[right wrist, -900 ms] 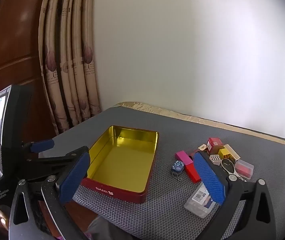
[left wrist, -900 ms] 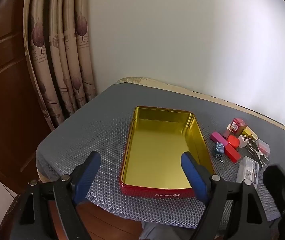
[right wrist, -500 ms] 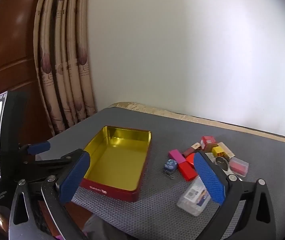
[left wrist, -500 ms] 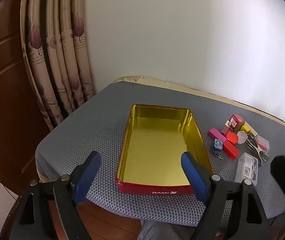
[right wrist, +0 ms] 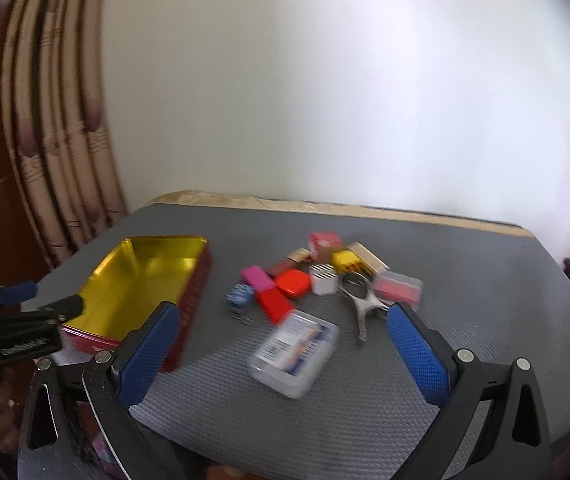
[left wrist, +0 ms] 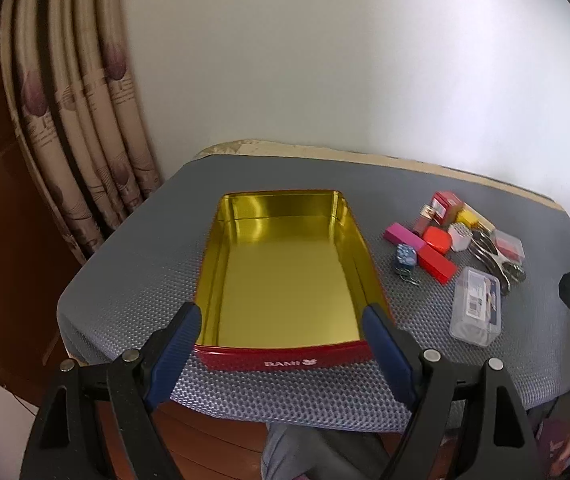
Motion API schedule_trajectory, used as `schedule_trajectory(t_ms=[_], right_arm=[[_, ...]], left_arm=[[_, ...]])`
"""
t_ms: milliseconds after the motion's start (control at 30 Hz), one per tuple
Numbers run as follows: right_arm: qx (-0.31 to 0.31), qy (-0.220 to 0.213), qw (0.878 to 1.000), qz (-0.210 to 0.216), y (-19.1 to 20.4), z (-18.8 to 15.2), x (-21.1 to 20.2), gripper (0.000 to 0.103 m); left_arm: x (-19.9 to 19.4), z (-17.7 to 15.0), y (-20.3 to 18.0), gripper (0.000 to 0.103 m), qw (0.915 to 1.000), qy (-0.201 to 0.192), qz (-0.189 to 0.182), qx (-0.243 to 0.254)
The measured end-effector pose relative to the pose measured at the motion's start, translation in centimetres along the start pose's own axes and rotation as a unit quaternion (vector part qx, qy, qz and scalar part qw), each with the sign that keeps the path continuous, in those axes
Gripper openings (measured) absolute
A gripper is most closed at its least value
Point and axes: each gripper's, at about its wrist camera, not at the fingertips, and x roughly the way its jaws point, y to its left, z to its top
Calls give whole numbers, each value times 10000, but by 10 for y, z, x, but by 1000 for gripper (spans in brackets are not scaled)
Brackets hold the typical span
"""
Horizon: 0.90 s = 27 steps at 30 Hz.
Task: Organize rigid objects
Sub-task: 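Move the left tool toward the clear labeled plastic box and grasp it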
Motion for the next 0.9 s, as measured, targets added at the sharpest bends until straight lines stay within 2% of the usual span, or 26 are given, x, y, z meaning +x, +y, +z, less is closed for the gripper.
schedule_trajectory(t_ms=[333,600,800,900], right_arm=[[565,195,9967,-543,-62,-17,-4,103],[776,252,9946,-647,-83,-23,-2,103],[919,254,9933,-654,-100,-21,-3,103],[1055,226,9917,-698,-112,-21,-3,103]], left_arm=[[4,-8,-48,85,9977,160,-184,636],[12,-6,-89,85,9940,312,-515,908],[34,0,-133,85,9847,706,-930,1294],[52,2,-160,85,9757,958,-1133,1610]])
